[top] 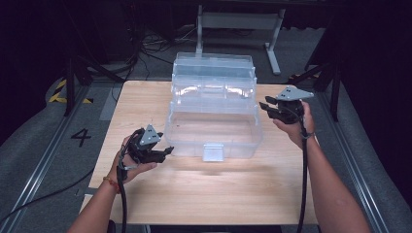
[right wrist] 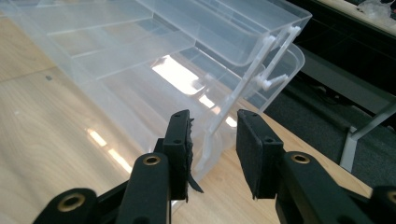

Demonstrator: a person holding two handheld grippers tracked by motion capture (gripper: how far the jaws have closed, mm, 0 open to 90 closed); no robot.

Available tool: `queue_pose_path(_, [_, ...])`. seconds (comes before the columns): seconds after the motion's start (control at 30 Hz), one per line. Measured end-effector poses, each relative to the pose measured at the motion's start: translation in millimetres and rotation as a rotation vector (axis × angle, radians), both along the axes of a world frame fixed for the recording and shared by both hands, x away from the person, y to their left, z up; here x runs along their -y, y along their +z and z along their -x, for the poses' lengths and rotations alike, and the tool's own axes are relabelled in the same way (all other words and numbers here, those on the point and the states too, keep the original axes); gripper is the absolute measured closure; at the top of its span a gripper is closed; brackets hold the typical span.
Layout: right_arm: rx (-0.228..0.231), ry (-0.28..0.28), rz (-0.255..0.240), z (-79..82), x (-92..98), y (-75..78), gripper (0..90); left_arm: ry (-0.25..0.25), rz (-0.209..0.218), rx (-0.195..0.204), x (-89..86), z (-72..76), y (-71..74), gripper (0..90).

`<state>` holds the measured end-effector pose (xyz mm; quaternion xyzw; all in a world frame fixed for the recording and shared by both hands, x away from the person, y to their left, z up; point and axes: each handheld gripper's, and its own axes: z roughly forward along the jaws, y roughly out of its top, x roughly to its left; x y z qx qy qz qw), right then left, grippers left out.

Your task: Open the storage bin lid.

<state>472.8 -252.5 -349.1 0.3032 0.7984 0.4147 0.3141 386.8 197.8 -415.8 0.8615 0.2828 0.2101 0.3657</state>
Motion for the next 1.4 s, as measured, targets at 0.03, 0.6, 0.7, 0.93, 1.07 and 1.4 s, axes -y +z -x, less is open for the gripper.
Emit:
queue_pose_path(0.03, [0.000,0.000,0.001,1.6,1.1,-1.0,65.4,-0.001,-0.004,0.002,-1.2,0.7,0.1,35.3])
queue_pose_path(0.6, [-0.049,0.018,0.054,41.7,30.3,-26.9,58.4,0.042,-0.038,-0.018,-23.7,12.4,-11.6,32.8])
queue_pose_path(0.7, [-0.066,0.020,0.072,52.9,36.8,-37.1,56.2,0.052,-0.044,-0.026,-28.0,14.8,-14.7,32.8])
queue_pose_path(0.93, [-0.098,0.011,0.071,71.7,50.5,-56.1,52.7,0.054,-0.067,-0.052,-34.3,18.7,-20.6,32.7])
queue_pose_path(1.07, [-0.114,0.008,0.073,79.1,56.1,-64.6,50.5,0.055,-0.073,-0.056,-35.4,20.6,-24.2,32.7])
queue_pose_path(1.4, [-0.155,-0.002,0.108,96.4,66.4,-82.3,43.7,0.058,-0.092,-0.077,-40.7,25.0,-30.7,32.4])
